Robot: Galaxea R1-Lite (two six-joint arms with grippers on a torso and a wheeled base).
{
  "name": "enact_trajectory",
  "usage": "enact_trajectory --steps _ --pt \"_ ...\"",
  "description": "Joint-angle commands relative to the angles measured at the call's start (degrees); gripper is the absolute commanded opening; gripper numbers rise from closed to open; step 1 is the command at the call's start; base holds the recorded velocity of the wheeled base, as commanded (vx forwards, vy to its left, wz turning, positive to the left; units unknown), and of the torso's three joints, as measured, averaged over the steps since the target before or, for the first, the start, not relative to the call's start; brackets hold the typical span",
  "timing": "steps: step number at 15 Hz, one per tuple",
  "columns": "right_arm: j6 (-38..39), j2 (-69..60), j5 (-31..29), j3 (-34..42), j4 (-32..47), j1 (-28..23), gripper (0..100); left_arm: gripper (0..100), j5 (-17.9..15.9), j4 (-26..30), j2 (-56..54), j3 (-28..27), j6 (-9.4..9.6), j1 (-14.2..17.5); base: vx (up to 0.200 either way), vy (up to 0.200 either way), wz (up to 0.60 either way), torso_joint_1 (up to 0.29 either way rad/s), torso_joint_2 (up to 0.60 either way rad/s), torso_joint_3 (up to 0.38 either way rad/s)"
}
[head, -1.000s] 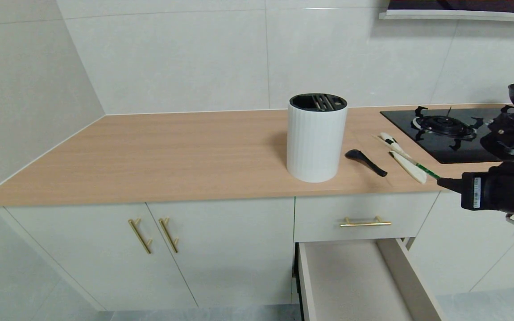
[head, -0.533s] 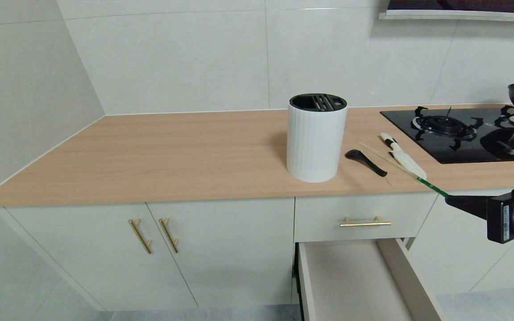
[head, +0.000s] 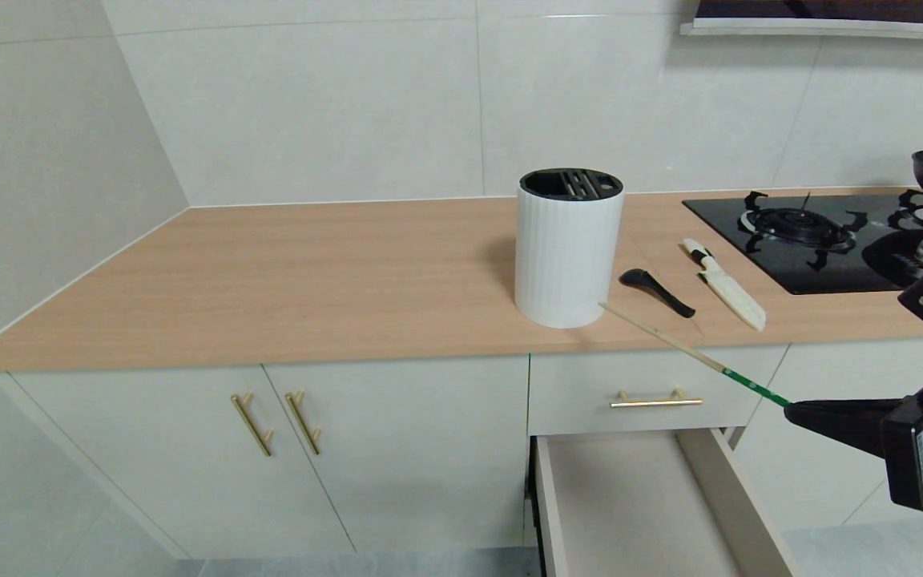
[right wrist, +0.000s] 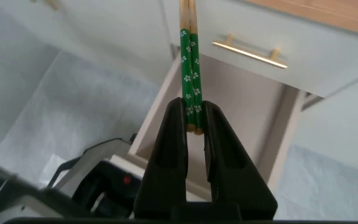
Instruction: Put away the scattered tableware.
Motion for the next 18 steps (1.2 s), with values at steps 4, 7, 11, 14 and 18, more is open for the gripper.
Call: enact_trajectory --steps 4,7,11,14,18 --pt "-1.6 0.2 0.3 1.0 -0.1 0.9 0 100 0.0 0.0 0.0 0.0 -0.01 0.0 0.0 0.0 0.0 -0.005 0.01 0.01" --pt "-1.6 0.9 0.3 1.1 -0.1 0.9 0 100 0.0 0.0 0.0 0.0 -0.01 0.0 0.0 0.0 0.0 -0.157 0.36 0.201" --pt "-2.2 1.9 0.4 1.9 -0.1 1.6 0 100 0.0 0.0 0.0 0.0 -0.01 0.0 0.0 0.0 0.0 -0.202 0.47 0.278" --pt "-2.4 2.6 0.4 2.2 -0.1 1.6 0 100 0.0 0.0 0.0 0.0 -0.01 0.0 0.0 0.0 0.0 -0.082 0.2 0.116" --pt "-2.4 4.3 0.3 2.3 -0.2 1.6 0 100 0.0 0.0 0.0 0.0 -0.01 0.0 0.0 0.0 0.0 -0.02 0.06 0.033"
